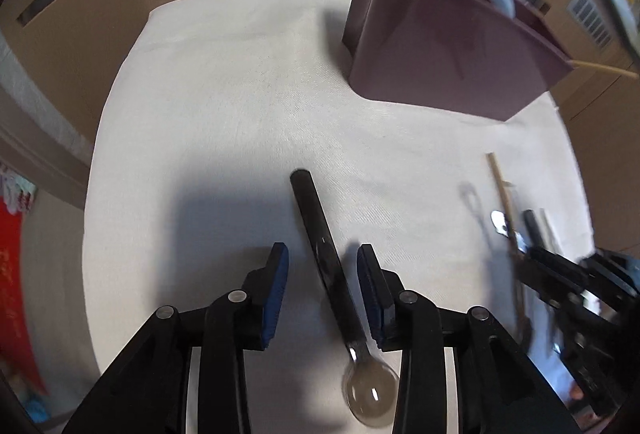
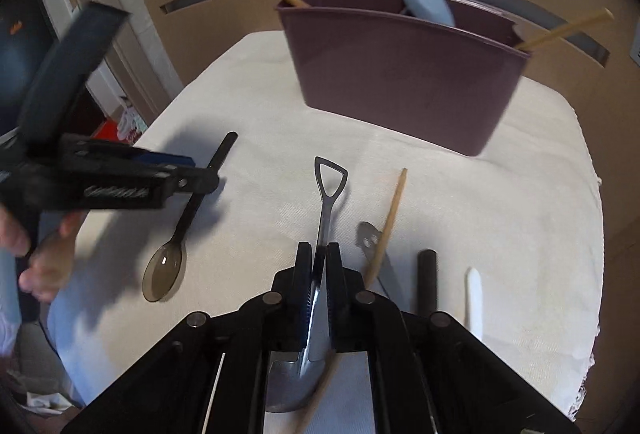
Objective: Organize utensils
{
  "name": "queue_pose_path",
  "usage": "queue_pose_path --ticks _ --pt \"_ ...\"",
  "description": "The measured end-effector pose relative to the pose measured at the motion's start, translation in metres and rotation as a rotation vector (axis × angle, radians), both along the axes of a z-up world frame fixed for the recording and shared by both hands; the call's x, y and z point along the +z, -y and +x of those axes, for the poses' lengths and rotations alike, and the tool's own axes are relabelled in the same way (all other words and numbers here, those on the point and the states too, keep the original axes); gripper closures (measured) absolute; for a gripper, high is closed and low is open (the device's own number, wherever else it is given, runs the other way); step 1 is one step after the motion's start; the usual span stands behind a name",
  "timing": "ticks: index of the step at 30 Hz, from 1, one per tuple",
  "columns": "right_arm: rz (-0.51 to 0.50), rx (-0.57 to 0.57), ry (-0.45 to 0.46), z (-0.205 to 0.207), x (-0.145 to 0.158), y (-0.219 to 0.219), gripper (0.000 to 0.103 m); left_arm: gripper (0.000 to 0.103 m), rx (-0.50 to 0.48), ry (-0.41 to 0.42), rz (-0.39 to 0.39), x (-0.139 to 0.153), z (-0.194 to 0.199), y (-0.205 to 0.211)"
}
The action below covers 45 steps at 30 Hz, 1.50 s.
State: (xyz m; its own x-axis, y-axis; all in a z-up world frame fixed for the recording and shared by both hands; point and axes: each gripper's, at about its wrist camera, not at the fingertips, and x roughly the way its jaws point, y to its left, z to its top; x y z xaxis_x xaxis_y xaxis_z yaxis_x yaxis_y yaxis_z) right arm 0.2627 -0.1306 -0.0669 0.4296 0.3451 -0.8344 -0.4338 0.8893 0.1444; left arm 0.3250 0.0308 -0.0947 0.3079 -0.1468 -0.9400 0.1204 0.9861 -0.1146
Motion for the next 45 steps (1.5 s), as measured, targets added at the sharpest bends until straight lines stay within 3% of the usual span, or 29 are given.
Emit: queue_pose_path --ticks 4,6,8,14,20,22,28,32,45 --pt "0.035 -0.017 0.007 -0.002 0.004 0.019 0.097 0.069 -0.056 0.006 0.108 -0.003 0.012 0.021" --pt "0.061 -0.030 0.015 -0.002 0.007 0.028 0.097 0.087 -0.087 0.027 0.130 -0.002 0.011 0.030" --pt "0.087 -0.041 0.026 -0.003 0.010 0.031 0.097 0.090 -0.100 0.058 0.132 0.000 0.005 0.036" --pt "0.105 -0.020 0.038 -0.005 0.017 0.034 0.097 0.091 -0.017 0.233 -0.040 0.025 -0.048 0.023" --pt "0.061 -0.014 -0.038 -0.007 0.001 0.021 0.082 0.091 0.060 0.388 -0.111 0.056 -0.090 0.002" --pt "0.047 -0.029 -0.045 -0.004 -0.005 0.014 0.082 0.091 0.068 0.430 -0.124 0.064 -0.097 -0.003" --pt "-0.061 -0.088 -0.071 0.014 -0.026 -0.004 0.082 0.091 0.079 0.472 -0.171 0.078 -0.103 -0.012" --pt "-0.143 -0.040 -0.003 0.007 -0.025 -0.018 0.096 0.091 0.089 0.472 -0.192 0.081 -0.107 -0.016" --pt "0.097 -0.011 0.127 -0.035 0.049 0.012 0.098 0.091 0.062 0.511 -0.227 0.103 -0.128 -0.005"
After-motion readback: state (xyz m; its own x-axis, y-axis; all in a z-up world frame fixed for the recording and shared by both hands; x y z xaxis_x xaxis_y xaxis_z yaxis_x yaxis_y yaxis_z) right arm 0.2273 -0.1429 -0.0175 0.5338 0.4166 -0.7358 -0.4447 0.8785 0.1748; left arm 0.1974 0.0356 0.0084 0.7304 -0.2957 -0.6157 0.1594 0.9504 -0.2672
